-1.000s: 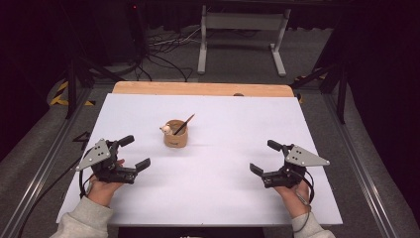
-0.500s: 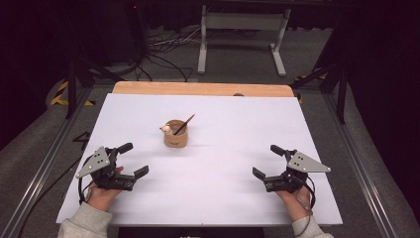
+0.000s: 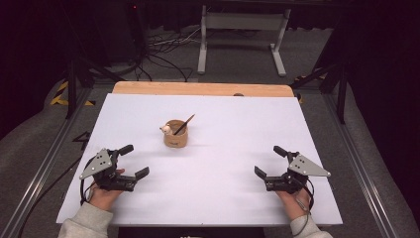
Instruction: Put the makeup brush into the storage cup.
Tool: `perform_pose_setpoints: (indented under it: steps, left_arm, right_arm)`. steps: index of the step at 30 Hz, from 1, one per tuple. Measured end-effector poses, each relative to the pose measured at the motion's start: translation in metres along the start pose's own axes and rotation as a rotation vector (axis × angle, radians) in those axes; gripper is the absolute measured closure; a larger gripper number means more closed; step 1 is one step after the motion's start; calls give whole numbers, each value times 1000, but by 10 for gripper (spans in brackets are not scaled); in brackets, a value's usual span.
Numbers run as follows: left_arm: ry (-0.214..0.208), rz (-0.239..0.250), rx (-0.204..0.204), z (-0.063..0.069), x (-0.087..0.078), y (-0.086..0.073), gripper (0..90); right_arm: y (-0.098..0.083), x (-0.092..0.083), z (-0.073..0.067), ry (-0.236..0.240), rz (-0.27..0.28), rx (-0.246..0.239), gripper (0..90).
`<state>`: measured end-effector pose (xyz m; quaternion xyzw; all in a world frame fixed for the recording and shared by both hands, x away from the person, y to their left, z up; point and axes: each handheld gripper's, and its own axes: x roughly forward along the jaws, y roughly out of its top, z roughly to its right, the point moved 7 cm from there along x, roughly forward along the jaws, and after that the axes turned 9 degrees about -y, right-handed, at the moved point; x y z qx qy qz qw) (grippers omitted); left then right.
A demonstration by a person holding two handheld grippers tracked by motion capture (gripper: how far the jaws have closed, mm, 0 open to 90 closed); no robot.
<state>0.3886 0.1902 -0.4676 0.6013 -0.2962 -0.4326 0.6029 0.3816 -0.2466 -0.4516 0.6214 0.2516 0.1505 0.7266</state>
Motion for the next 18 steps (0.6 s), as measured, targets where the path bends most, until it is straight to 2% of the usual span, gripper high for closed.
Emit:
perform_pose_setpoints:
  steps: [4, 8, 18]
  left_arm:
    - [20, 16, -9, -6, -3, 0, 3]
    - [24, 18, -16, -7, -3, 0, 4]
    - [15, 22, -11, -6, -4, 2, 6]
  right_arm:
    - [-2, 1, 1, 10, 0, 26, 13]
    - [-2, 1, 1, 10, -2, 20, 12]
    - [-3, 1, 2, 7, -5, 31, 12]
